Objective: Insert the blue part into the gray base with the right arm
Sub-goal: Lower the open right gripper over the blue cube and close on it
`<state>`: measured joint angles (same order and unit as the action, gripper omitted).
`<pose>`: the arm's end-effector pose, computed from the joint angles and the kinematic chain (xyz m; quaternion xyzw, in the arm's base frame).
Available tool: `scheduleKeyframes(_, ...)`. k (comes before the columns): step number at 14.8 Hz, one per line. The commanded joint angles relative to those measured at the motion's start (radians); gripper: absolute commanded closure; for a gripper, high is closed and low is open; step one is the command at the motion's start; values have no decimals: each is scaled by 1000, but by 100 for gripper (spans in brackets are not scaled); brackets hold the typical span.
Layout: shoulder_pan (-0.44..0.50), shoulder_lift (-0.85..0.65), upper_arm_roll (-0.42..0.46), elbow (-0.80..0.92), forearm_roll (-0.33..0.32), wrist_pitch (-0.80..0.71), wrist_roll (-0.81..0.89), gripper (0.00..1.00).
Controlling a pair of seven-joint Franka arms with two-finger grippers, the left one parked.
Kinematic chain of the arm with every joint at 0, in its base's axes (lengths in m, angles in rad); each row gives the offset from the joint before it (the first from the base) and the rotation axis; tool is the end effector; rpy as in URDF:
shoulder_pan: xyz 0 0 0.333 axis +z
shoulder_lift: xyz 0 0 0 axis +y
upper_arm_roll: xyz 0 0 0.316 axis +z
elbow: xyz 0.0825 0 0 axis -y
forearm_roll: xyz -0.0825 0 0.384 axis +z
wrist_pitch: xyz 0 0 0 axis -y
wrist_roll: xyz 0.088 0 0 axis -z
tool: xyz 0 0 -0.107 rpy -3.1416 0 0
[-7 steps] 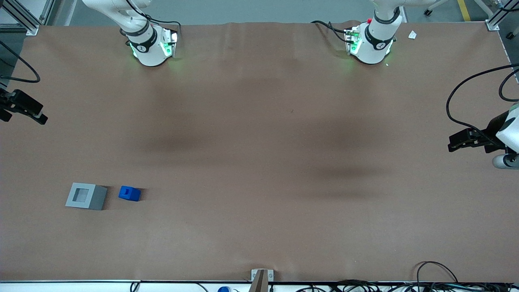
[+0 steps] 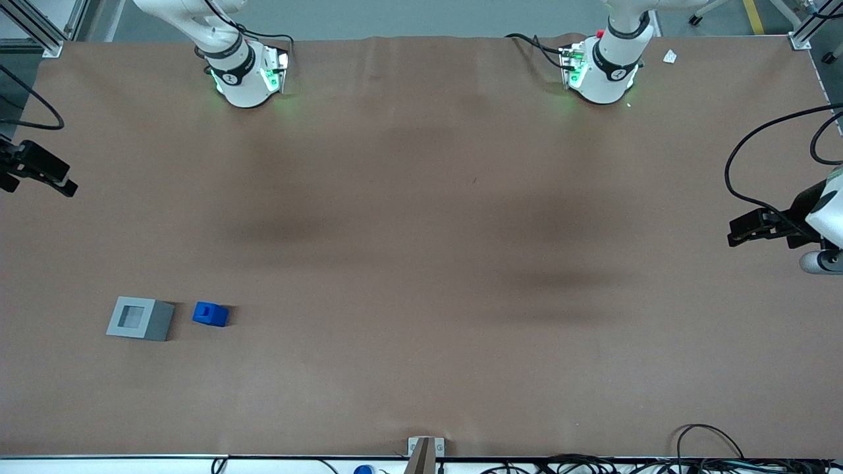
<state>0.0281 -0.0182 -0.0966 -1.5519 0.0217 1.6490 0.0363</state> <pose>0.5560 -0.0365 0.6509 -0.9969 0.0526 -0.0578 0.0108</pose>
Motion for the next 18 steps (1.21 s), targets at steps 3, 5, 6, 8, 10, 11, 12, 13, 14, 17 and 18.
scheduleKeyframes(3, -17, -12, 3, -10, 1, -54, -76, 0)
scheduleKeyframes(5, -22, -9, 3, -20, 1, -63, -73, 0)
scheduleKeyframes(6, -30, -9, 3, -20, 1, -61, -72, 0)
scheduleKeyframes(8, -45, 7, 3, -23, 3, -63, -72, 0)
scheduleKeyframes(10, -62, 27, 3, -31, 3, -77, -72, 0)
scheduleKeyframes(11, -74, 44, 5, -30, 3, -72, -75, 0)
scheduleKeyframes(12, -86, 67, 5, -30, 4, -61, -76, 0)
scheduleKeyframes(13, -89, 92, 5, -24, 7, -54, -76, 0)
scheduleKeyframes(14, -96, 113, 5, -24, 4, -35, -76, 0)
scheduleKeyframes(17, -97, 200, 5, -24, 4, 44, -78, 0)
scheduleKeyframes(18, -96, 236, 5, -27, 9, 73, -75, 0)
